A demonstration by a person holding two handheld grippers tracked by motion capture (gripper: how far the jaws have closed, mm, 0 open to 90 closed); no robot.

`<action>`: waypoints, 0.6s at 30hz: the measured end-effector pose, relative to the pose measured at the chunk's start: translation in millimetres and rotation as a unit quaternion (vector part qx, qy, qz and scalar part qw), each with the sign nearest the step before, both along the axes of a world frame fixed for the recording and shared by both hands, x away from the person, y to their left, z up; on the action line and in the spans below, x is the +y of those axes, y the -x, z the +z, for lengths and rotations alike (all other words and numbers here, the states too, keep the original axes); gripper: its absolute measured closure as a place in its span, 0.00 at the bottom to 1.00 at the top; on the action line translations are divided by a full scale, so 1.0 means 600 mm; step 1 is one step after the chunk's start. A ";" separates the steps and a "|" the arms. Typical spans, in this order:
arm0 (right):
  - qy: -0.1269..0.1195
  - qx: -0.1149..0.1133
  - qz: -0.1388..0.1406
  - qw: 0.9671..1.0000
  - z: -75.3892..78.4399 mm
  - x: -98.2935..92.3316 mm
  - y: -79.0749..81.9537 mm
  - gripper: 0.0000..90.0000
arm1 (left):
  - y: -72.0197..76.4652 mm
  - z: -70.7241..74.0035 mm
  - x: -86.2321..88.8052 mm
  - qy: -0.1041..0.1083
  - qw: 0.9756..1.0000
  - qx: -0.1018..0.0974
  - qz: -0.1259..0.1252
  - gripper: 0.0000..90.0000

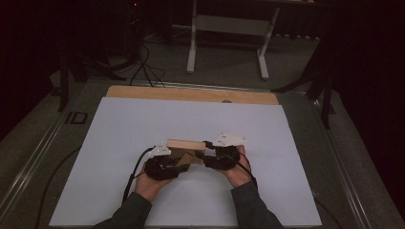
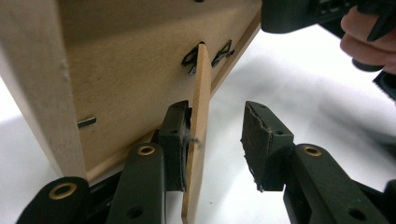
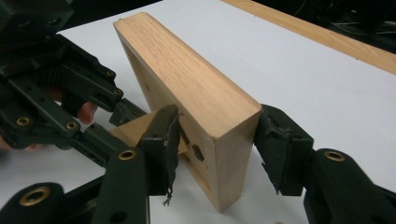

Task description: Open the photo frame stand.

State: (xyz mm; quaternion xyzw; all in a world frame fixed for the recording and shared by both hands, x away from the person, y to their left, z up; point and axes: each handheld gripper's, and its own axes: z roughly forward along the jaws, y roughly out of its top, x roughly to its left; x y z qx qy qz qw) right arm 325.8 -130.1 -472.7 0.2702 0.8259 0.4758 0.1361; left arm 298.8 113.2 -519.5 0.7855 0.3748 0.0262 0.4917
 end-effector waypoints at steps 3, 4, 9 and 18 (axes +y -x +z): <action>0.000 0.008 0.006 1.000 0.000 -0.001 0.001 0.54 | 0.002 0.000 0.004 0.007 1.000 0.004 0.005 0.68; 0.001 0.010 0.008 1.000 0.001 -0.001 0.002 0.53 | 0.003 0.001 0.006 0.009 1.000 0.003 0.005 0.68; 0.005 0.010 0.011 1.000 0.002 0.000 0.005 0.53 | 0.008 0.004 0.011 0.005 1.000 -0.005 0.010 0.69; 0.000 0.010 0.020 1.000 0.011 -0.005 0.016 0.45 | 0.020 0.011 0.017 -0.017 0.999 -0.025 0.016 0.71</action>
